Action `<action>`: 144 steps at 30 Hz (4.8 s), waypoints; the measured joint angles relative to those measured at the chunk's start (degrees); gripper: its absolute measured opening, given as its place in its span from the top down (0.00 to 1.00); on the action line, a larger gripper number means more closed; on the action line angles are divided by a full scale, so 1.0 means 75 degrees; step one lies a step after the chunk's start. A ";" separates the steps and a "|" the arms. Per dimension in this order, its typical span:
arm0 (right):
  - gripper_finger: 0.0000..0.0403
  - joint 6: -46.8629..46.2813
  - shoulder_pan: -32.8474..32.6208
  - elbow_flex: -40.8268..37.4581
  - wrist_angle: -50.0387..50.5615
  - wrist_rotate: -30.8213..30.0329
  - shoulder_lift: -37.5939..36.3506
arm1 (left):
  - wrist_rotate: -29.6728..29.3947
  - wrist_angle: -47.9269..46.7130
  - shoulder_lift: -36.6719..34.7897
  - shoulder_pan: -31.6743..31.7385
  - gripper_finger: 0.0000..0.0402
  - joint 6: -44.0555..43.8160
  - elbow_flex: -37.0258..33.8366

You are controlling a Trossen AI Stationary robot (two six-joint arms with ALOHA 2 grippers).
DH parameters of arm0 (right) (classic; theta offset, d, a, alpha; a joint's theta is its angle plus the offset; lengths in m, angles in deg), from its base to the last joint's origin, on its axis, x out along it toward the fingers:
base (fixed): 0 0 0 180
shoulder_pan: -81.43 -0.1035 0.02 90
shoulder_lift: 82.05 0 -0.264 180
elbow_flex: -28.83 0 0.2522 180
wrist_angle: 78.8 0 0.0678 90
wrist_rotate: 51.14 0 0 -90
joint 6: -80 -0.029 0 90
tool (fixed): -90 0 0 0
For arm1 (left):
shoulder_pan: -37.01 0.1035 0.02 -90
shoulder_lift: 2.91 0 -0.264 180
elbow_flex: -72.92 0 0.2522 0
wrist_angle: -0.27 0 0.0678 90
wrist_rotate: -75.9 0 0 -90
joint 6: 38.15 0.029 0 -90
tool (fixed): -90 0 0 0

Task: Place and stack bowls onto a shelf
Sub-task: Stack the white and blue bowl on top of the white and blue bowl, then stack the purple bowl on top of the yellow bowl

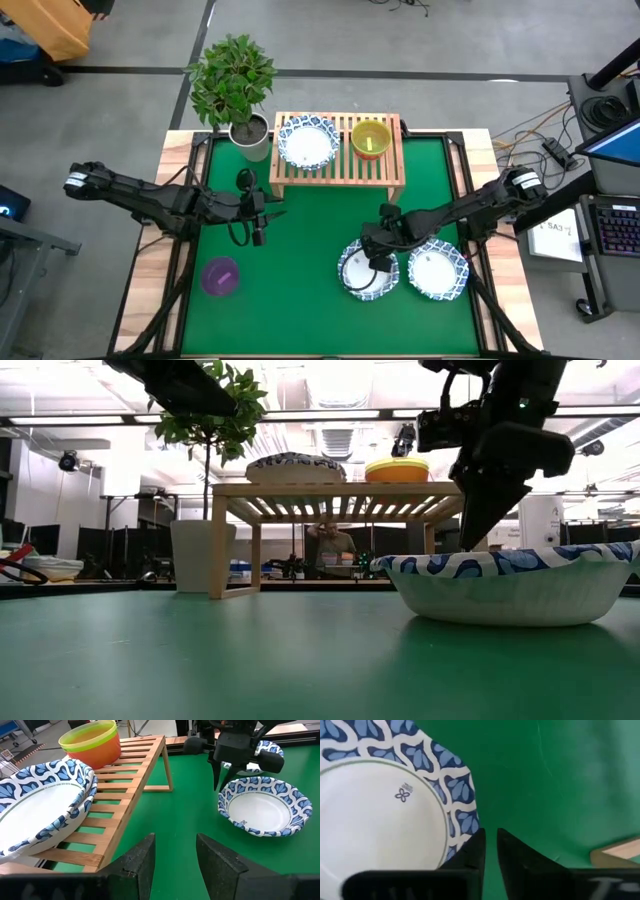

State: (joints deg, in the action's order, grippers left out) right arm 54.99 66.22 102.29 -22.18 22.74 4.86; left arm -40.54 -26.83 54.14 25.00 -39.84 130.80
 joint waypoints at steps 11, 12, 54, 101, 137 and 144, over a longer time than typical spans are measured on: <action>0.57 -0.0486 0.0248 -0.0216 -0.0148 0.0773 0.0027 | -0.0001 0.0005 0.0000 0.0000 0.69 0.0015 0.0000; 0.56 -0.0485 0.0251 -0.0300 -0.0240 0.0772 0.0033 | -0.0002 0.0005 0.0000 0.0000 0.69 0.0022 0.0000; 0.98 0.1663 0.2264 0.5200 0.0538 0.0089 -0.0031 | -0.0016 -0.0042 -0.1117 -0.0769 0.69 0.0141 0.0006; 0.65 0.1271 0.5984 0.5657 -0.1046 0.1731 0.0855 | -0.0007 -0.0170 -0.1335 -0.0860 0.69 -0.0133 -0.0003; 0.82 0.1645 0.5876 0.5535 -0.1018 0.1504 0.1514 | -0.0004 -0.0190 -0.1335 -0.0860 0.69 -0.0128 -0.0003; 0.71 0.1861 0.5874 0.5811 -0.0946 0.1346 0.1405 | -0.0004 -0.0366 -0.1335 -0.0860 0.69 -0.0129 -0.0005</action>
State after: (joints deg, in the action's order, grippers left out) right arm 68.95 110.28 145.88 -29.27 32.83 15.40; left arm -40.58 -29.58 44.13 18.55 -40.81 130.77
